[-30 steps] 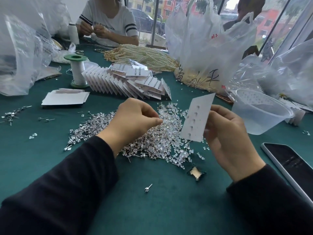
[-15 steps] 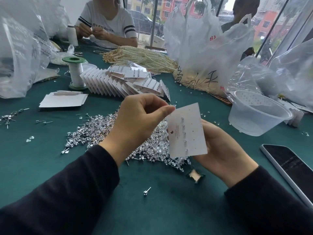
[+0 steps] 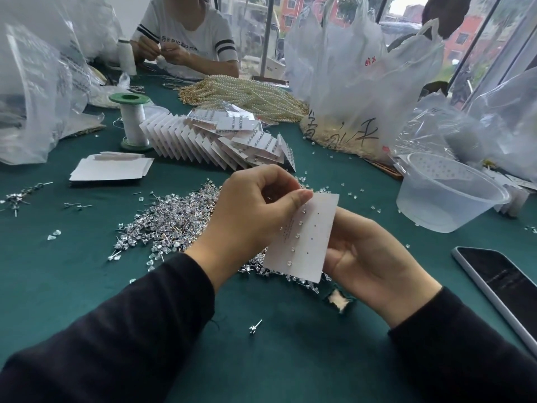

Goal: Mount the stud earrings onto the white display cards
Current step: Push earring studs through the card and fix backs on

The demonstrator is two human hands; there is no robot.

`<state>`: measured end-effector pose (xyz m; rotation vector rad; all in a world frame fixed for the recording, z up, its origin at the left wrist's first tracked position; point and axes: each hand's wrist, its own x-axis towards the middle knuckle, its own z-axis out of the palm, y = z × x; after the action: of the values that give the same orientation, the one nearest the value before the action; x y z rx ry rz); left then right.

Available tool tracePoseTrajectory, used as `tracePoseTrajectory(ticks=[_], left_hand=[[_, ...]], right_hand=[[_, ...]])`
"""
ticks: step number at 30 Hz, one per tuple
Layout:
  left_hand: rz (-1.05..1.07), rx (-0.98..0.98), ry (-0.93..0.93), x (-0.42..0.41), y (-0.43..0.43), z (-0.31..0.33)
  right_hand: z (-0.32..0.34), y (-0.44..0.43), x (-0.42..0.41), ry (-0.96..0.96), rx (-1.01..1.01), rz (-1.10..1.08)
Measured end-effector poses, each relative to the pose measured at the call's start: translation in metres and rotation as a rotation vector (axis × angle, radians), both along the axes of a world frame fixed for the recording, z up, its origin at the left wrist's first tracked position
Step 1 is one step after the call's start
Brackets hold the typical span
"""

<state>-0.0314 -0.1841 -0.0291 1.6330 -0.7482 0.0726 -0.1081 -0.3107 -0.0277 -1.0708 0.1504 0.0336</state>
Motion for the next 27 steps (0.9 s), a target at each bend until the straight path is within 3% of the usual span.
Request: tracePoseTrajectory(ticks=[27], left_hand=[[0.034, 0.048, 0.002, -0.0004, -0.0012, -0.0041]], right_hand=[[-0.0017, 0.0025, 0.0008, 0.027, 0.083, -0.052]])
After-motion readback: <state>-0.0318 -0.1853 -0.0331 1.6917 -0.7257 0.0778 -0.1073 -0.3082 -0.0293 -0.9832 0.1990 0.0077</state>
